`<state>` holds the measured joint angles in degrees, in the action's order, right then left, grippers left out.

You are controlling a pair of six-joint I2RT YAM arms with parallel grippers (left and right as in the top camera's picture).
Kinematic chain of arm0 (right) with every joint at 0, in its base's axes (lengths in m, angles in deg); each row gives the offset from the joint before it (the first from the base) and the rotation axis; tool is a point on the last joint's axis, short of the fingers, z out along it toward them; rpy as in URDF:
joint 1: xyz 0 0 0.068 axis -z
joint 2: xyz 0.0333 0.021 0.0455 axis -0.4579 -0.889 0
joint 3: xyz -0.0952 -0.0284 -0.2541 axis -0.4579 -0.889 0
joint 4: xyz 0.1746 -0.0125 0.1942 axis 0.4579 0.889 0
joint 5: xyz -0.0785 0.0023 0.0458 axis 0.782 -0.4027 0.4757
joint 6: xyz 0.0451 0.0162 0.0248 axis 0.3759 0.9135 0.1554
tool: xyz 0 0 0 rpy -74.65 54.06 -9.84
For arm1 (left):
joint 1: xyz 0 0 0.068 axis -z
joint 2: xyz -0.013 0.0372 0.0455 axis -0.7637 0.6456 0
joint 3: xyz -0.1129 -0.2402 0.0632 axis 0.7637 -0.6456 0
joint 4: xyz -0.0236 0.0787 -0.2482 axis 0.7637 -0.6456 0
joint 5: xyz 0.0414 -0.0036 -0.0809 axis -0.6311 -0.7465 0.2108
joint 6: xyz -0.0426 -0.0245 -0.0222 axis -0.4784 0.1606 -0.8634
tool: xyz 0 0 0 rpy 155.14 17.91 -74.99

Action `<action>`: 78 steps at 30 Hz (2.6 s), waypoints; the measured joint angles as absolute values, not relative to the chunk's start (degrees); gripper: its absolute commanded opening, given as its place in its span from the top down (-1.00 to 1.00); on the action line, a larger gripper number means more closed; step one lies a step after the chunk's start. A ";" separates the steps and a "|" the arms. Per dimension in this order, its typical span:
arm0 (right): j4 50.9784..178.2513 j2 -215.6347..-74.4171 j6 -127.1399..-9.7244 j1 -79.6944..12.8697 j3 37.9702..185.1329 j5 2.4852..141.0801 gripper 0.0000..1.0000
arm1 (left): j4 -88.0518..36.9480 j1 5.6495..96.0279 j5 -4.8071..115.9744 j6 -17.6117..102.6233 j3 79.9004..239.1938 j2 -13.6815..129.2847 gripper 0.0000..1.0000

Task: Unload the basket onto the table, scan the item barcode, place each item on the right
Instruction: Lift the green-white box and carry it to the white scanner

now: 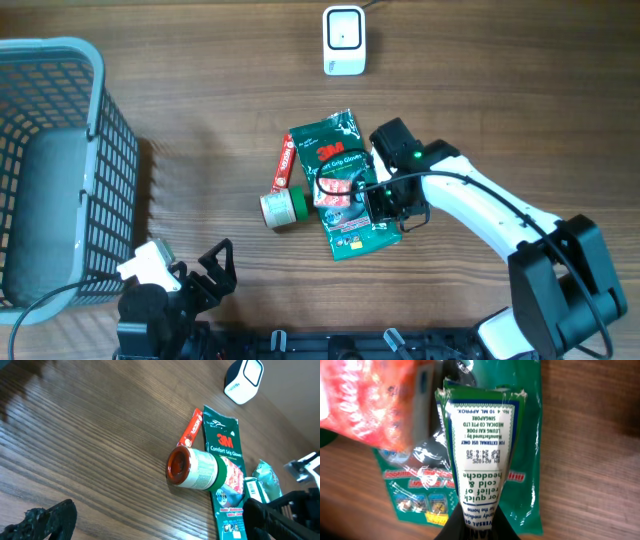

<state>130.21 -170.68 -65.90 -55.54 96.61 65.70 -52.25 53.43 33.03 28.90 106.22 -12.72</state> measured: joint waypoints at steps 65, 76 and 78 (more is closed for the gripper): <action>90.17 -165.49 -74.88 -55.43 101.31 94.70 0.91 | -52.45 53.43 33.03 28.88 106.19 -12.70 -1.00; 79.74 -193.30 -104.21 -55.43 126.05 117.10 0.91 | -52.45 53.43 33.01 28.90 106.19 -12.68 -1.00; 75.06 -196.68 -109.35 -55.43 128.00 120.58 0.91 | -52.43 53.43 33.01 28.88 106.19 -12.68 -1.00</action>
<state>75.06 -196.68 -109.35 -55.43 128.00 120.58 -52.43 53.43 33.01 28.88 106.19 -12.68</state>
